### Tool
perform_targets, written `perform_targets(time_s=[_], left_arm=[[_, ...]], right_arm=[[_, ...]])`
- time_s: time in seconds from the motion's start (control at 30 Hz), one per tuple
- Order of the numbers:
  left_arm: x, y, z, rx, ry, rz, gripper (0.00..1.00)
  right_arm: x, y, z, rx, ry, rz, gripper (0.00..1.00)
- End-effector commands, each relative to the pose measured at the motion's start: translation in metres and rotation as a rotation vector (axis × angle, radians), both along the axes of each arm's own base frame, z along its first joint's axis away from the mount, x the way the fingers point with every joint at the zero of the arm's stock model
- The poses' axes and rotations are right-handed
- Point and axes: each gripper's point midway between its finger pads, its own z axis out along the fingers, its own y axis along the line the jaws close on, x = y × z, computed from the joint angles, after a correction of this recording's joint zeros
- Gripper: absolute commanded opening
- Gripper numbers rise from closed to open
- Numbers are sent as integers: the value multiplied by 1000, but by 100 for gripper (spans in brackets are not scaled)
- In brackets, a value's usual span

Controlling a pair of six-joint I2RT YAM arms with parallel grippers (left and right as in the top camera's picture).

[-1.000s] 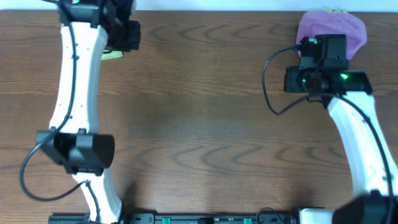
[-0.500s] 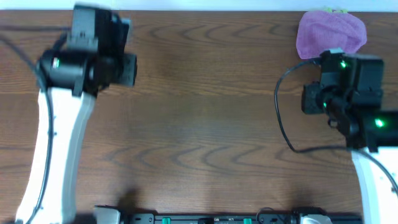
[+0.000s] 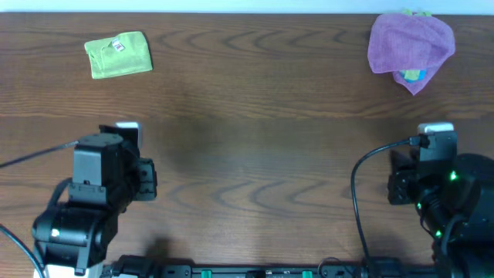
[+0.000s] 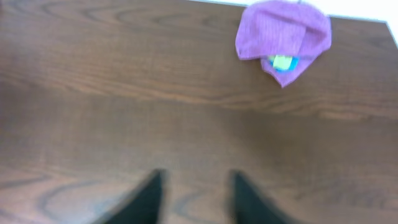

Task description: Fold the cloth

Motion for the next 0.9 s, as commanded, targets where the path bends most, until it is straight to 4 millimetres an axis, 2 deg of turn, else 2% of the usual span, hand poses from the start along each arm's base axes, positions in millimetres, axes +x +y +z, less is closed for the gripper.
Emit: perform_targets(time_s=[0.0,0.03,0.07,0.1,0.13,0.33,0.77,0.87], left_arm=[[3,3,-13,-1,14,36,46],[5,3,-15,-1,12,36,61],[9,2,-13,-3,0,36,71],[12,2,-12,-5,-9,36,88],[16,1,-10,-7,-26,36,95],[33,-2,1,-21,-102,36,96],[25,0,-5,-11,-59,37,95],[28,17,-3,67,-79,100,96]], right_arm=[[2,-2,-6,3,-3,-15,99],[3,-2,-5,3,-7,-15,99],[4,-2,-5,3,-10,-15,99],[4,-2,-4,2,-13,-14,99],[5,-2,-4,2,-14,-14,99],[6,-2,-3,11,-20,-20,99],[5,-2,-3,11,-18,-21,99],[5,-2,-3,11,-18,-21,99]])
